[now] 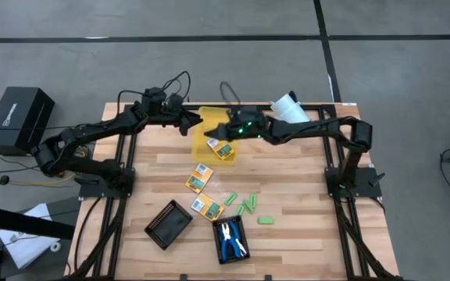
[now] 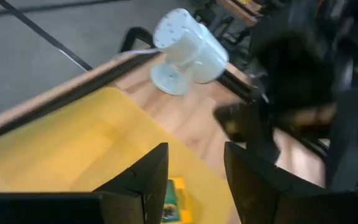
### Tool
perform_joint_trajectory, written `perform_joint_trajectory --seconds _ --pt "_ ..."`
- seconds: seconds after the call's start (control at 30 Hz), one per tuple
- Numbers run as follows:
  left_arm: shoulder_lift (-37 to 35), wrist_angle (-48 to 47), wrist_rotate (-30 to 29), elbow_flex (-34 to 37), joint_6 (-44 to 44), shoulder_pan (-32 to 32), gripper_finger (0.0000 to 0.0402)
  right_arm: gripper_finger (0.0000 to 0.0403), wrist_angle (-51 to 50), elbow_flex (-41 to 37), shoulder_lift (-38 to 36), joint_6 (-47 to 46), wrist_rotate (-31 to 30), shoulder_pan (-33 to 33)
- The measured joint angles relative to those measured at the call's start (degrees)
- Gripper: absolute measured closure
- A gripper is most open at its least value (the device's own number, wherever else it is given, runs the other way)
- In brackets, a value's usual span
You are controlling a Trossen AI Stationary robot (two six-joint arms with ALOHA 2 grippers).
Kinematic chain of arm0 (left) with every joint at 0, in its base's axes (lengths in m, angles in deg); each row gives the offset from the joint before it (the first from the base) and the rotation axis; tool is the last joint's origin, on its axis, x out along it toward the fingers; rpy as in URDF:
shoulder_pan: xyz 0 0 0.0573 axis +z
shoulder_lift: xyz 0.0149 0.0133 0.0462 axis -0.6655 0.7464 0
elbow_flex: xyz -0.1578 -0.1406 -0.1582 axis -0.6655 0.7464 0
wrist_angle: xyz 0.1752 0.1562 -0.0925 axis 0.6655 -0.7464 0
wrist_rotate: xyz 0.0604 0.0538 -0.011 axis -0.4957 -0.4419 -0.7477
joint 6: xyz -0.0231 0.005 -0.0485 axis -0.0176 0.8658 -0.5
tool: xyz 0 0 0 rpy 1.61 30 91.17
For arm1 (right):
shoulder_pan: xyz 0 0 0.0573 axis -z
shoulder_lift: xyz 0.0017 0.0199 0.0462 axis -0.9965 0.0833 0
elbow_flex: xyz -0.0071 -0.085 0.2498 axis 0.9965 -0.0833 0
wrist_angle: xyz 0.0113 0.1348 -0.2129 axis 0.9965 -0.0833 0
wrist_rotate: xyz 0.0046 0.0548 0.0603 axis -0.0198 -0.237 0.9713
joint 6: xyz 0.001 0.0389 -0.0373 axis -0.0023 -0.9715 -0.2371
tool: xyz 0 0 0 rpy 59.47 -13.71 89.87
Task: Pick & Place School Supplies
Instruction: Put the box of crayon into the yellow bin
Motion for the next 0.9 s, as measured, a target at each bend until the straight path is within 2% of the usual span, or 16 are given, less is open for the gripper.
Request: perform_joint_trajectory --seconds 0.23,0.37,0.53,0.7,0.9 --pt "0.00 -2.28 7.53 -0.02 -0.87 -1.48 0.0251 0.0211 -3.22 -0.10 -10.50 6.96 0.98 2.86" --pt "0.00 -12.37 8.00 -0.04 -2.39 -5.33 0.0251 0.0228 -10.78 -0.08 -17.65 11.72 1.84 3.87" --pt "0.00 -24.15 7.19 -0.02 -4.60 -11.45 0.0251 0.0244 -16.97 -0.08 -25.76 16.37 1.77 4.23" --pt "0.00 -25.31 6.90 -0.02 -11.62 -17.33 0.0251 0.0251 -20.97 -0.08 -30.90 19.88 1.66 4.26" --pt "0.00 -26.70 -0.15 -0.02 -20.95 -24.17 0.0239 0.0252 -26.99 -0.08 -34.25 23.32 1.68 3.32"
